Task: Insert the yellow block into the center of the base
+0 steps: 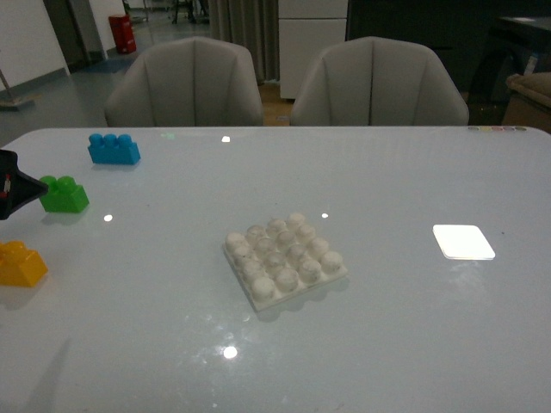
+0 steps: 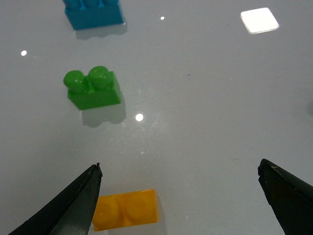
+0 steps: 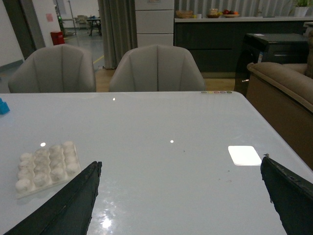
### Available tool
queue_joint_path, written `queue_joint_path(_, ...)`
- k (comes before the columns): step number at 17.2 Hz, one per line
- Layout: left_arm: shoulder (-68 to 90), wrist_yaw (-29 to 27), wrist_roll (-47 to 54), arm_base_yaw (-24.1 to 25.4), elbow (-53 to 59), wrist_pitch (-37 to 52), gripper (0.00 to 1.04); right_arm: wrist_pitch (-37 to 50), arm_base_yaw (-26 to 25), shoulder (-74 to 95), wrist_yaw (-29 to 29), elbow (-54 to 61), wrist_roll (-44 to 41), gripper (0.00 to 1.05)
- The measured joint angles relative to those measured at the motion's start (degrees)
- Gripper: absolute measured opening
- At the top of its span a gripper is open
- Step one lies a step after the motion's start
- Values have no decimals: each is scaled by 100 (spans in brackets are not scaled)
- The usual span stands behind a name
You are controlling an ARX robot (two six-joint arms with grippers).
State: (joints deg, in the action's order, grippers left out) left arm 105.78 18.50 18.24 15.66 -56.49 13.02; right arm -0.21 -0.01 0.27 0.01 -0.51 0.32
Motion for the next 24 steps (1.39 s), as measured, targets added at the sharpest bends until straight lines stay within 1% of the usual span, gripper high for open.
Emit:
queue_joint_path(3,562,-11,7,219,-468,-514,98,2,0,0,0,0,0,98)
queue_joint_path(6,914,87,33,369,-568,-645,98,2,0,0,0,0,0,98)
queue_joint_path(11,957,267,92,511,-669,-787,98,2,0,0,0,0,0,98)
queue_joint_path(15,1287,-46,166,535,-730,-542,98,2,0,0,0,0,0,98)
queue_joint_path(20,1314,15,131,551,-789,-496,98,2,0,0,0,0,0,98)
queue_joint_path(24,1572,35,127,634,-831,-221,98,2,0,0,0,0,0,98)
